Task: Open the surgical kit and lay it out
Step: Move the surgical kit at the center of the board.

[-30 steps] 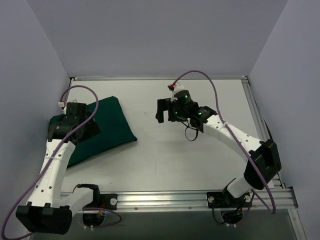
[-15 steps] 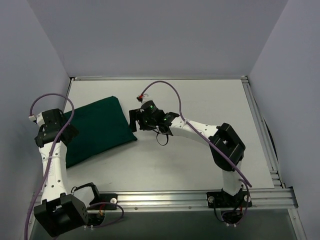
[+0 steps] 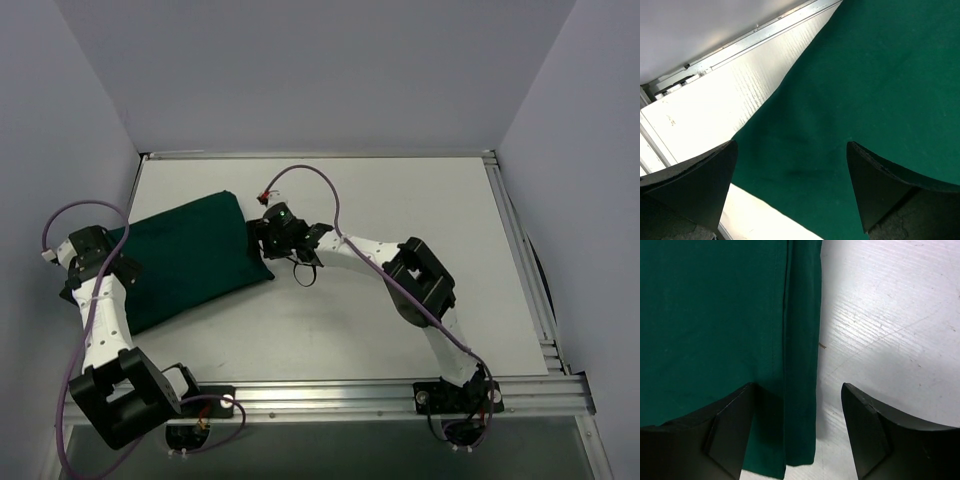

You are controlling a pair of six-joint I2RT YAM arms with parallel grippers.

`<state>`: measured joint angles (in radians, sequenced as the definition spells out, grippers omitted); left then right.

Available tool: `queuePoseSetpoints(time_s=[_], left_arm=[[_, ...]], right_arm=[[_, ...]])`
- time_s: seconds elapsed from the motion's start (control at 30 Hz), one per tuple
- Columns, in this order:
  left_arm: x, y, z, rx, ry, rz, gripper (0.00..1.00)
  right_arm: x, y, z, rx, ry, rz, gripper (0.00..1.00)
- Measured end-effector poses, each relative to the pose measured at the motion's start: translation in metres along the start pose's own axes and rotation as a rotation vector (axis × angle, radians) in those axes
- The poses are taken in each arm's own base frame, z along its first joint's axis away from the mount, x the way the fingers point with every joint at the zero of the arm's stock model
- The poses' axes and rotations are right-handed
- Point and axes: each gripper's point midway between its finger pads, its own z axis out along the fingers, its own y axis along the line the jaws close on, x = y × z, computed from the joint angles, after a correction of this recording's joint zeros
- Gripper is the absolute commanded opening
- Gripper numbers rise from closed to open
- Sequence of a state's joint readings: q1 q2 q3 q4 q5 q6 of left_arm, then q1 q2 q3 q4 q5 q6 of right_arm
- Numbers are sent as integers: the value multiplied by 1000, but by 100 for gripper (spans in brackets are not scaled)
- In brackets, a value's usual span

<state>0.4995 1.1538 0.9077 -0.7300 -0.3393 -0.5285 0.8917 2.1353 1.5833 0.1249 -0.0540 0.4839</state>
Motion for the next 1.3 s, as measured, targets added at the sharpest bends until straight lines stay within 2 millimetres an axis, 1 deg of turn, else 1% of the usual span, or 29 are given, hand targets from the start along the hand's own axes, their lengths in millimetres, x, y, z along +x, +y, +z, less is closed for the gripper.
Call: queuePoseSetpoints(time_s=[0.1,0.23,0.33,0.37,0.43,0.53,0.67,0.77,0.83,0.9,0.97,1.0,1.03,1.1,1.3], left_arm=[[1,-1,4,0,-2,-2,100],[-1,-3,9,1,-11,-5,100],[1,-4,15,-5,-1,2,100],[1,-5,16,-5,0,3,95],[2,-5,19,-5,-2,8,95],[3,-5,24,-10,4,10,95],[7,-2,33,-33,31,14,95],[12,0,39,-48,54,22,91],[14,0,42,-53,65,28,85],[17,0,43,-49,74,32,82],[18,-2,44,-43,83,37,77],[20,-2,45,-42,89,43,74],[20,-2,46,-42,93,50,67],[22,0,48,-48,102,63,63],[24,-3,51,-27,121,84,57]], right_arm=[[1,2,9,-6,7,2,61],[-2,9,12,-23,0,-2,60],[-3,12,13,-30,-1,-2,59],[-4,13,13,-33,-1,-2,56],[-4,16,12,-40,-1,-3,55],[-5,17,15,-44,-3,-3,48],[2,15,20,-43,11,1,41],[1,16,20,-51,9,3,33],[0,17,21,-55,5,5,27],[-1,19,21,-63,2,4,21],[-1,21,21,-71,1,4,14],[-1,20,21,-71,0,5,11],[-1,20,21,-71,-1,5,5],[-2,19,22,-66,-8,9,0],[-5,13,21,-67,-30,20,0]])
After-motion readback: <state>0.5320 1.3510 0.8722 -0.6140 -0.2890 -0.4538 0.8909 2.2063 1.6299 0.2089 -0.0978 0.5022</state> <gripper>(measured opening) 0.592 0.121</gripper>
